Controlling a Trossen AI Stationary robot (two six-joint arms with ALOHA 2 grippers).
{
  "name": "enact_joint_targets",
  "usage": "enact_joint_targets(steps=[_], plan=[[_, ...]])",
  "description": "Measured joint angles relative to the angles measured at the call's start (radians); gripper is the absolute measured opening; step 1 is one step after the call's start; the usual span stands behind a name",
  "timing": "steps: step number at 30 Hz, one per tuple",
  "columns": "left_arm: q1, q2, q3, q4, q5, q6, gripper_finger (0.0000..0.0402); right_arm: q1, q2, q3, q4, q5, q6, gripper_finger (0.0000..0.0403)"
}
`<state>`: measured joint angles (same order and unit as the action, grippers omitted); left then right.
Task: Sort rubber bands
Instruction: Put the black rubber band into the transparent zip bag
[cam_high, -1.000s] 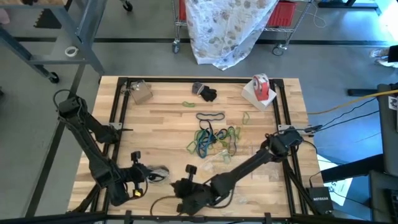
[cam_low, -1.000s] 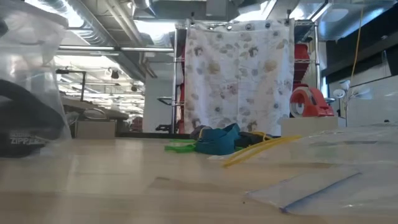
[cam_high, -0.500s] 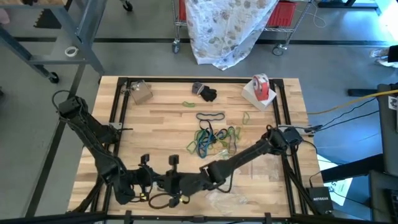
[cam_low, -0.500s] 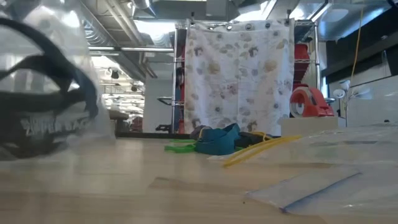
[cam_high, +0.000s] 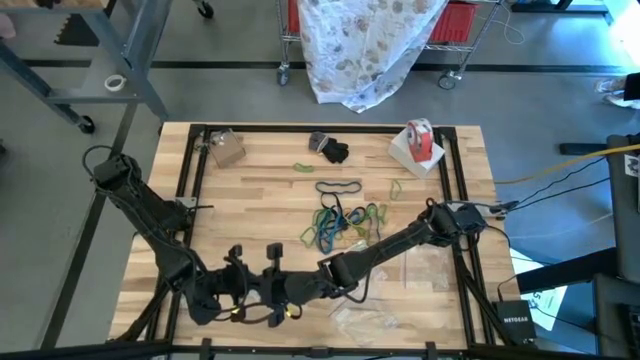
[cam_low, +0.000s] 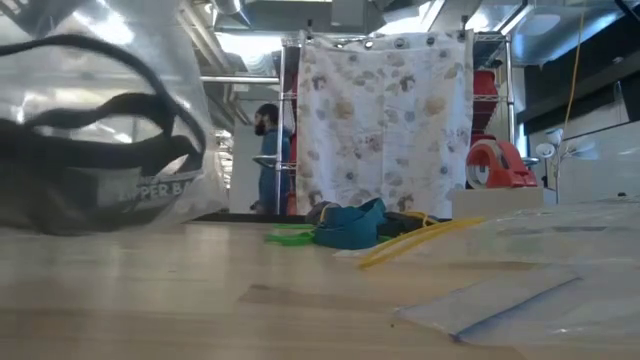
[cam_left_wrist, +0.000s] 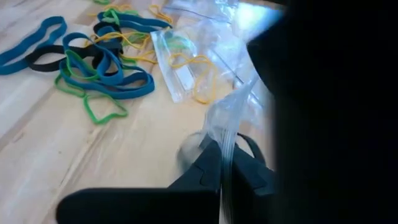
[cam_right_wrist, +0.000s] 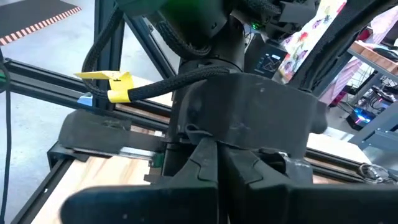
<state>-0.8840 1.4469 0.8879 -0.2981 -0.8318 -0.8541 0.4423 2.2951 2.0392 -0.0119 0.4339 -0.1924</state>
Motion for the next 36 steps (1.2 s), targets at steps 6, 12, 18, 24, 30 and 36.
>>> enact_joint_targets(steps=[6, 12, 18, 24, 30, 36], plan=[[0.007, 0.0, 0.0, 0.01, -0.014, -0.001, 0.0, -0.004, 0.0, 0.0, 0.007, -0.002, 0.0, 0.0001], [0.007, 0.0, -0.001, 0.054, -0.068, 0.019, 0.0, -0.01, 0.0, 0.0, 0.017, -0.025, 0.005, 0.0001], [0.007, -0.002, -0.001, 0.054, -0.115, -0.003, 0.0, -0.011, -0.002, 0.002, -0.015, -0.024, 0.006, 0.0001], [-0.008, -0.017, -0.002, 0.034, -0.114, -0.001, 0.0, 0.003, -0.004, 0.005, -0.099, 0.023, 0.009, 0.0001], [-0.015, -0.055, -0.003, 0.031, -0.11, 0.025, 0.0, 0.02, -0.01, 0.009, -0.147, 0.046, 0.005, 0.0001], [-0.026, -0.086, 0.002, 0.008, -0.126, 0.001, 0.0, 0.034, 0.006, -0.002, -0.324, 0.048, 0.071, 0.0001]])
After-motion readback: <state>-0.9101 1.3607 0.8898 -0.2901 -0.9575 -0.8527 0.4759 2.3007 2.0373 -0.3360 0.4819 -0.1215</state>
